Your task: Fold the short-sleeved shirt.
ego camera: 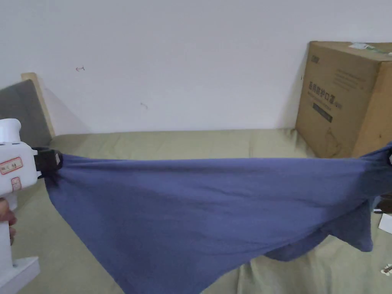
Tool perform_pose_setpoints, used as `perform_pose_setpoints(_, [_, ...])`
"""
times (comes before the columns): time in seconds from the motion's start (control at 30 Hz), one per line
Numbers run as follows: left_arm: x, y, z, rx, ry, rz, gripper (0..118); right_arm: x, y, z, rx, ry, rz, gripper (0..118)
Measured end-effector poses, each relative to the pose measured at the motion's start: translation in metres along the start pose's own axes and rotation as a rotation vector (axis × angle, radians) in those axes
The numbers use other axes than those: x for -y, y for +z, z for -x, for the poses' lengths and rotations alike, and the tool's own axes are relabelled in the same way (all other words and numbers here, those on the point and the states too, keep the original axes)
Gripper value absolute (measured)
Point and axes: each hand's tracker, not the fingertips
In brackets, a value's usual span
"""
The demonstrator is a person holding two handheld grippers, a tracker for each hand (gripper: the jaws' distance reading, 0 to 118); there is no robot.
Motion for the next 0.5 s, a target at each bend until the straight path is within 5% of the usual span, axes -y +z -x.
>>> perform_pose_setpoints(0.27, [-0.049, -0.018, -0.02, -0.017, -0.031, -0.068, 10, -0.057, -0.01, 0.024, 0.021, 0.085, -0.041, 13])
perform_pose_setpoints(0.5, [-0.102, -0.098, -0.037, -0.089, -0.196, -0.17, 10, -0.112, -0.097, 0.052, 0.082, 0.169, -0.068, 13])
